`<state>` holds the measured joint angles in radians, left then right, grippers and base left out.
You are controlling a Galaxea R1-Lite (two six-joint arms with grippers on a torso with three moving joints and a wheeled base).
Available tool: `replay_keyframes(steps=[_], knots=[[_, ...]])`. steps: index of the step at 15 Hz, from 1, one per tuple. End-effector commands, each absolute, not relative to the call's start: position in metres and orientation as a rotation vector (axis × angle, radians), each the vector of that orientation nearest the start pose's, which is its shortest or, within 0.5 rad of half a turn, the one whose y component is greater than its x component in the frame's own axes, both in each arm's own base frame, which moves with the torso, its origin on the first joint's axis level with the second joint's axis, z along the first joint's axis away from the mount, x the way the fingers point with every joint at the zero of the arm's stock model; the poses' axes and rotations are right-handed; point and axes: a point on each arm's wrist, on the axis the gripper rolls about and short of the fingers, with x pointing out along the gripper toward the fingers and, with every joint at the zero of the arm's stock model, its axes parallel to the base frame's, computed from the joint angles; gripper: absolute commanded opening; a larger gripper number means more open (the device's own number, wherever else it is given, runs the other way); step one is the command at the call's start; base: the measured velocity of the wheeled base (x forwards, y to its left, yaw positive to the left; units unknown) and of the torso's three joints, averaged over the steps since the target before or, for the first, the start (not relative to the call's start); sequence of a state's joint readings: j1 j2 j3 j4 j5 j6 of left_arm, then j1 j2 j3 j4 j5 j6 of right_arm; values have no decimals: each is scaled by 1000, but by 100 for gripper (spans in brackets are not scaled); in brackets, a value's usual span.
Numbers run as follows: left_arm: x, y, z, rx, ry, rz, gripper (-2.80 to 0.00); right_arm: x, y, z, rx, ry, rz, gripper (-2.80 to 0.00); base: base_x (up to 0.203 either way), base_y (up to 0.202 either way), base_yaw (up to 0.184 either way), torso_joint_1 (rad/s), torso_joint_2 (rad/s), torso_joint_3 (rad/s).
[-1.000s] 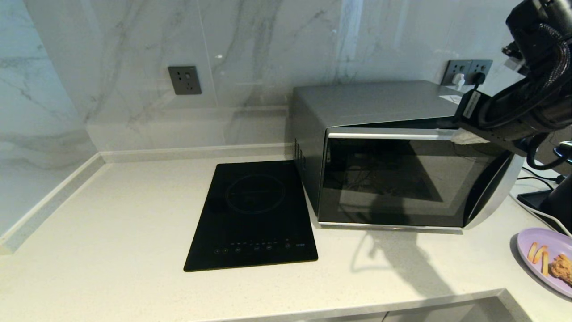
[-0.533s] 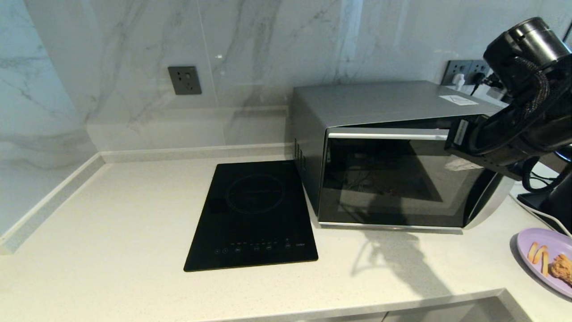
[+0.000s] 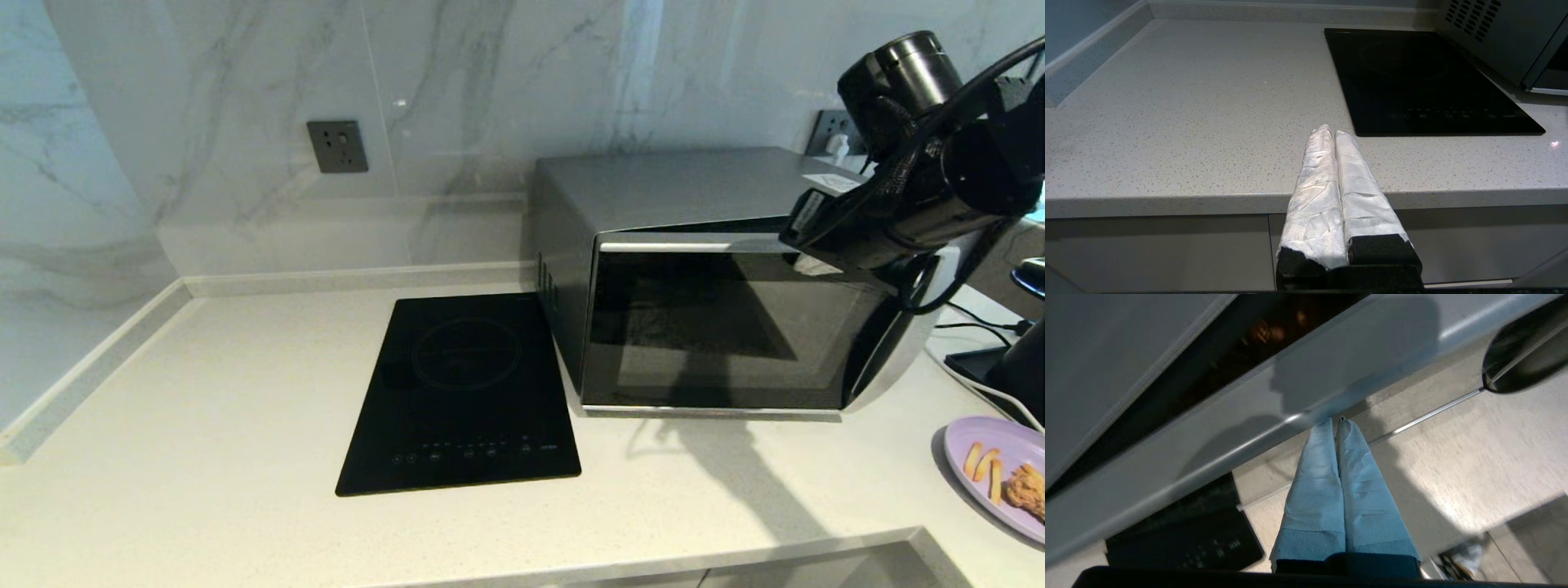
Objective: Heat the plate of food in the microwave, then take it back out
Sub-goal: Close the microwave oven
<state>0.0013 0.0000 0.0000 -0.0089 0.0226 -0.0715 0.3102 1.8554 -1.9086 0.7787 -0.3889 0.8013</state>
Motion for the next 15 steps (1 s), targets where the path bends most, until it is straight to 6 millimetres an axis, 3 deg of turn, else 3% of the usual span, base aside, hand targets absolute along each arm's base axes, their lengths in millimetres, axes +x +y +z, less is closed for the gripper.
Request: replay_keyframes(steps=[1, 6, 15], knots=[[-23, 0, 76, -72, -9, 24, -280, 329, 97, 301, 524, 603, -340, -280, 0, 0, 0, 0, 0, 0], [-23, 0, 76, -72, -9, 24, -280, 341, 101, 299, 550, 558, -314, -280, 0, 0, 0, 0, 0, 0], [-23, 0, 76, -72, -9, 24, -280, 342, 102, 308, 597, 524, -244, -280, 0, 0, 0, 0, 0, 0]])
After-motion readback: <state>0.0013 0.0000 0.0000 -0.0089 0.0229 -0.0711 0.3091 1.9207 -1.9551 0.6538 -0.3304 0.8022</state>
